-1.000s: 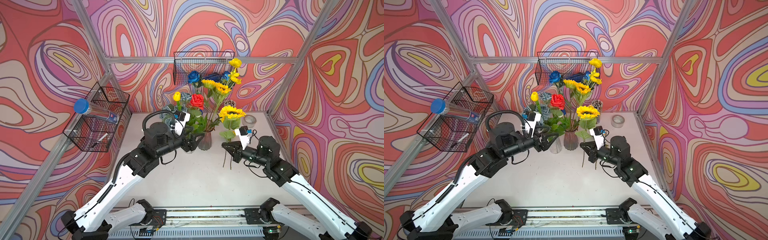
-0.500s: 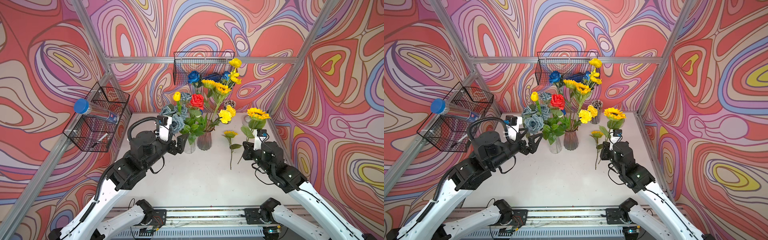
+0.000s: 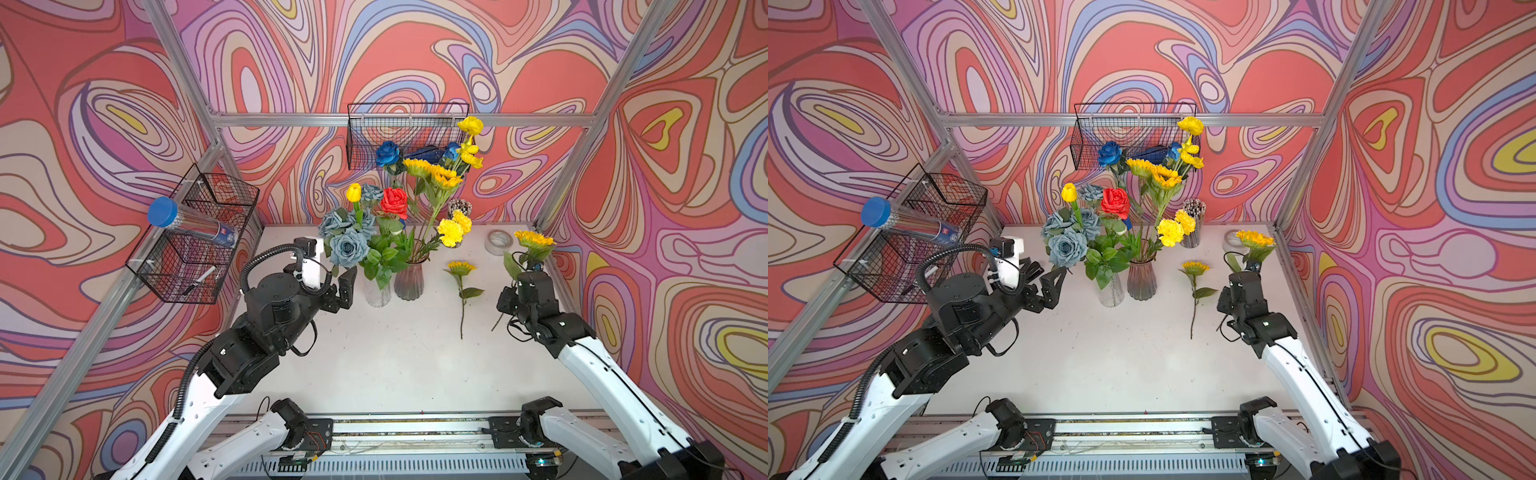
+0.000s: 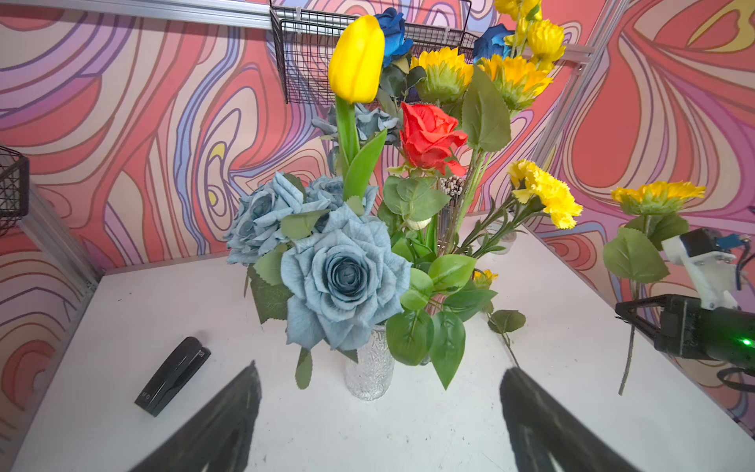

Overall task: Pick out yellow flowers from the vase
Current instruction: Place the flower at the center of the board.

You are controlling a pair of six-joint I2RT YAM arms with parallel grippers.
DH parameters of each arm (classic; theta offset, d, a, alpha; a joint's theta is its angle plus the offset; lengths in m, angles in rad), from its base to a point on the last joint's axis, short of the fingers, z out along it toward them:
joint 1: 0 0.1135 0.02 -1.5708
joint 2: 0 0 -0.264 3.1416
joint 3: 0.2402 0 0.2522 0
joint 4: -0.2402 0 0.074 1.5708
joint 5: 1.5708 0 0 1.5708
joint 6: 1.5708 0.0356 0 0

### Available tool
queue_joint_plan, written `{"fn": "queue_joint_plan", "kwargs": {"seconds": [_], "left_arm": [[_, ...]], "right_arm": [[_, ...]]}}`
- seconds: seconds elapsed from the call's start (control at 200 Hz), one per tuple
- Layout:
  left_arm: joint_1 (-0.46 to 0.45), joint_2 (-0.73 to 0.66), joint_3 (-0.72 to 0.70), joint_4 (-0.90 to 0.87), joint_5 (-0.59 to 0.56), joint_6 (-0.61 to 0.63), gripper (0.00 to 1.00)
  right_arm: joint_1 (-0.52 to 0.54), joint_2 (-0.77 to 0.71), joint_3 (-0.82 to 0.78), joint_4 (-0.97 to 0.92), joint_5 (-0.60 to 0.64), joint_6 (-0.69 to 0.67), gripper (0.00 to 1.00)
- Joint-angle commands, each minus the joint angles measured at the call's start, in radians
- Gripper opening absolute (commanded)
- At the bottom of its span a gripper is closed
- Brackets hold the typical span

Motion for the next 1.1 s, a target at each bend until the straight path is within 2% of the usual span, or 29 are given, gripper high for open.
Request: {"fn": "queue_joint_plan", "kwargs": {"seconds": [0.0, 0.13, 0.346, 0.471, 0.651, 0.866, 1.097], "left_arm": [[0.015, -0.027, -0.014, -0.028, -0.053, 0.026, 0.96], [0.096, -0.018, 0.001, -0.046, 0.008, 0.027, 0.97], [0.334, 0.043, 0.020, -0.041, 0.271, -0.032, 0.97], [0.387, 0.086, 0.030, 0.017, 0.361, -0.027, 0.97], [0.422, 0.151, 0.060, 0.056, 0.429, -0.025, 0.97], [0.562, 0.191, 0.064, 0.153, 0.637, -0.168, 0.99], [0.573, 0.252, 0.123, 0.238, 0.769, -0.195, 0.99]], "right_arm": [[-0.034, 0.102, -0.020, 0.069, -0.139, -0.023, 0.00], [-0.060, 0.264, 0.006, 0.128, -0.223, -0.052, 0.00], [-0.097, 0.531, 0.113, 0.188, -0.341, -0.084, 0.00], [-0.102, 0.632, 0.186, 0.170, -0.377, -0.109, 0.00], [-0.105, 0.702, 0.228, 0.149, -0.397, -0.123, 0.00], [-0.106, 0.735, 0.243, 0.140, -0.417, -0.133, 0.00], [-0.105, 0.736, 0.243, 0.141, -0.429, -0.145, 0.00]]}}
